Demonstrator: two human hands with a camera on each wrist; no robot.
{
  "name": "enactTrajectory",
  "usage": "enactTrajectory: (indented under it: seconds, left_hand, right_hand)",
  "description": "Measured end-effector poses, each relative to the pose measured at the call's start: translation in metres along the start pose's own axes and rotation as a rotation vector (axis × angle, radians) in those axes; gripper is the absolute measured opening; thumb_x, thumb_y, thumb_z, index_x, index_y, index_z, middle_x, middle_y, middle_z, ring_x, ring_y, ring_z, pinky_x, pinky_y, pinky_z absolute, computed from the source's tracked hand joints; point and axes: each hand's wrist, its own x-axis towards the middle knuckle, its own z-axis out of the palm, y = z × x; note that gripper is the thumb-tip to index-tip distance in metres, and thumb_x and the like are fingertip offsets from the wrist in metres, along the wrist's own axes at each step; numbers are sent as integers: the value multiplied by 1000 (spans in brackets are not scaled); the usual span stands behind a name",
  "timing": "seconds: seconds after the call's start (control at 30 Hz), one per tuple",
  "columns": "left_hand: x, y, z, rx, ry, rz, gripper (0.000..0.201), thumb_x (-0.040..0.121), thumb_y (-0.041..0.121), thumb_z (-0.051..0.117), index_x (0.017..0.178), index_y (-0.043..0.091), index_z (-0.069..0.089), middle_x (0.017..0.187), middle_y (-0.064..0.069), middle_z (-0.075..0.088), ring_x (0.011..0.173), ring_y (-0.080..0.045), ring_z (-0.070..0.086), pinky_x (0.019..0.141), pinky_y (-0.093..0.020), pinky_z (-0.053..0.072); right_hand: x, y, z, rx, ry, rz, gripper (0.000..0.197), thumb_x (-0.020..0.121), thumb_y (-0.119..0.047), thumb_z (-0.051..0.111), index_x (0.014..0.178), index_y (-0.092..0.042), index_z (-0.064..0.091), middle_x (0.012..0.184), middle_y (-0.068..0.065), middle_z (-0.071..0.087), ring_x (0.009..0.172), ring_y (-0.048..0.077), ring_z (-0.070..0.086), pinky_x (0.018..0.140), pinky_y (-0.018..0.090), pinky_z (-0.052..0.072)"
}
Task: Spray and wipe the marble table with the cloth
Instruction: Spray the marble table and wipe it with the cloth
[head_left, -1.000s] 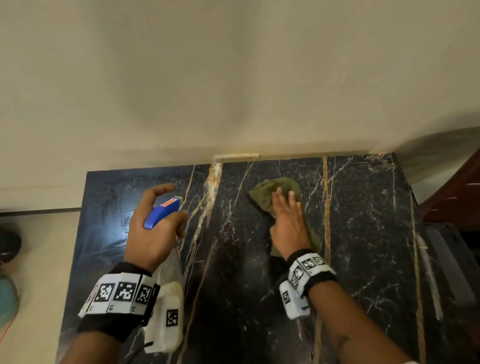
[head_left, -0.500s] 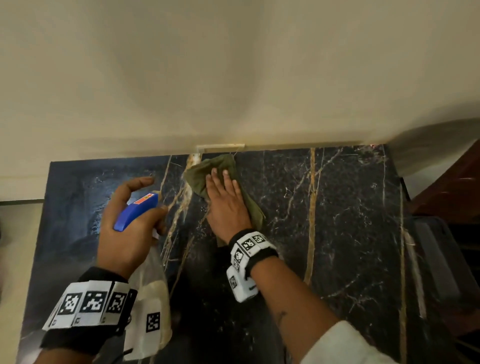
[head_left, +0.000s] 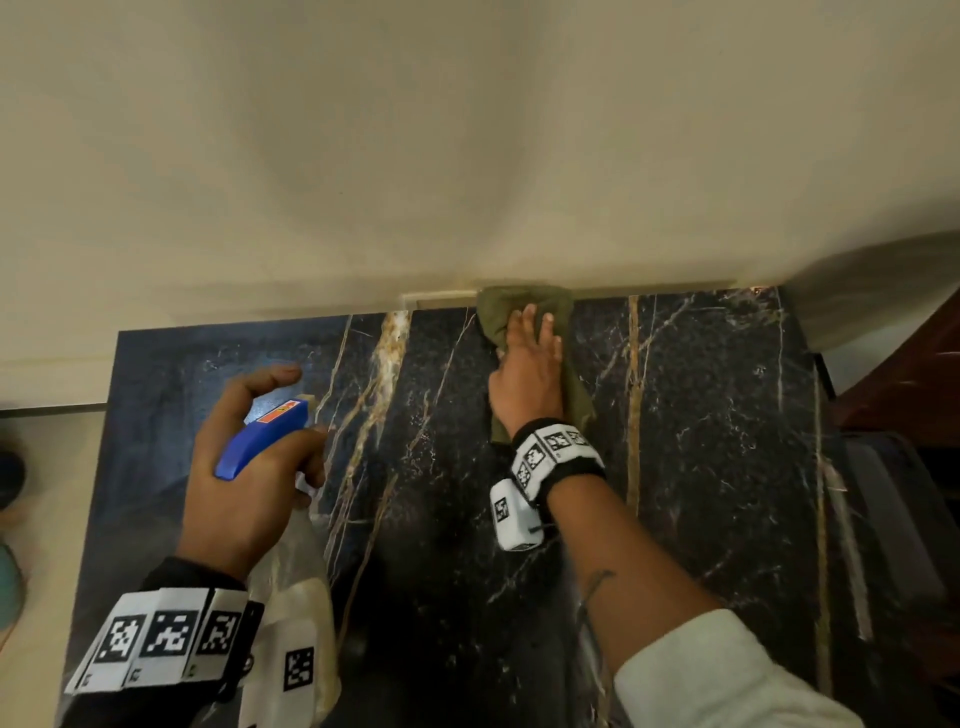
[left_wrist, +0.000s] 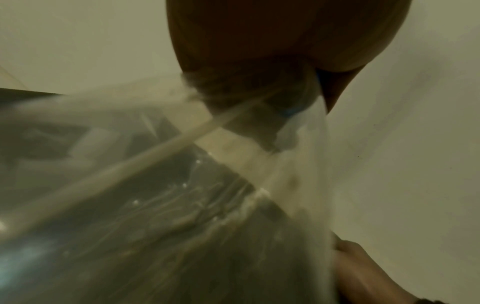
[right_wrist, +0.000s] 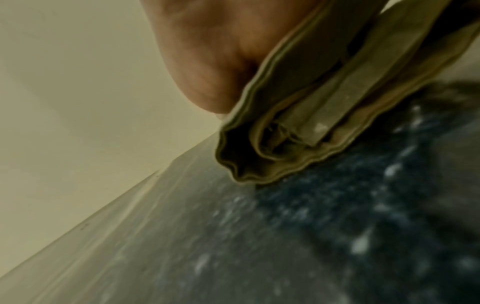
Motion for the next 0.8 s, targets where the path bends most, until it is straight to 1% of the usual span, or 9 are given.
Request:
enactTrajectory:
  seconds: [0.1, 0.2, 0.27, 0.33, 0.4, 0.53, 0.63, 0.7, 0.8]
  left_hand:
    - [-2, 0, 4, -3, -8, 6, 47, 90, -14, 59, 127, 16, 61, 65, -17, 61, 55, -25, 59, 44, -26, 52]
    - [-5, 0, 5, -3, -9, 3, 47, 91, -16, 58, 127, 15, 61, 67, -19, 60, 54, -23, 60, 46, -26, 53]
    - [-6, -3, 4, -9, -9, -9, 48, 91, -16, 57, 127, 15, 60, 64, -14, 61, 53, -23, 60, 45, -27, 53]
    - [-6, -6, 3, -11, -11, -18, 48, 92, -15, 57, 129, 16, 60, 60, -10, 62, 54, -25, 60, 45, -27, 52]
    - [-6, -8, 2, -10, -3, -15, 49, 92, -15, 58, 130, 16, 60, 60, -12, 62, 54, -26, 59, 44, -27, 51]
    - [-8, -5, 6, -23, 0, -8, 48, 90, -16, 58, 127, 15, 60, 68, -20, 60, 54, -24, 59, 43, -25, 50]
    - [-10, -4, 13, -44, -9, -24, 48, 88, -13, 63, 126, 16, 61, 67, -20, 61, 55, -26, 59, 43, -27, 50]
    - [-10, -4, 17, -56, -11, -31, 49, 82, -3, 69, 125, 18, 62, 61, -14, 62, 54, -26, 59, 44, -27, 50]
    - [-9, -7, 20, -51, -5, -51, 47, 88, -8, 65, 125, 21, 62, 59, -9, 62, 57, -28, 59, 50, -33, 51]
  right_hand:
    - [-8, -23, 15, -66, -91, -200, 76, 93, -13, 51, 158, -11, 12, 167, 7, 3, 153, 29, -3, 125, 44, 3]
    - [0, -4, 6, -80, -118, -321, 80, 90, -10, 55, 158, -12, 14, 167, 4, 6, 153, 26, 1, 125, 42, 4]
    - [6, 23, -8, -55, -59, -237, 79, 89, -6, 55, 158, -13, 16, 166, 4, 9, 153, 28, 4, 125, 42, 5]
    - [10, 56, -22, -33, 18, -39, 78, 90, -5, 54, 157, -13, 15, 166, 6, 7, 153, 31, 3, 125, 44, 6]
    - [13, 78, -32, -44, 52, 87, 75, 92, -5, 50, 157, -11, 15, 166, 7, 7, 153, 32, 3, 124, 47, 8]
    - [12, 59, -25, -23, 30, 89, 70, 95, -6, 46, 157, -8, 14, 166, 10, 5, 153, 32, 0, 124, 47, 6]
    - [-23, 16, -1, 2, -13, -65, 79, 91, -6, 54, 158, -10, 12, 166, 9, 1, 153, 31, -4, 125, 45, 2]
    - [-55, -6, 17, 25, -63, -185, 84, 88, -5, 55, 158, -12, 11, 166, 7, -1, 153, 28, -7, 125, 43, -2]
    - [-69, -6, 22, 33, -106, -298, 85, 86, -4, 56, 158, -13, 12, 167, 3, 1, 153, 24, -6, 125, 39, -1]
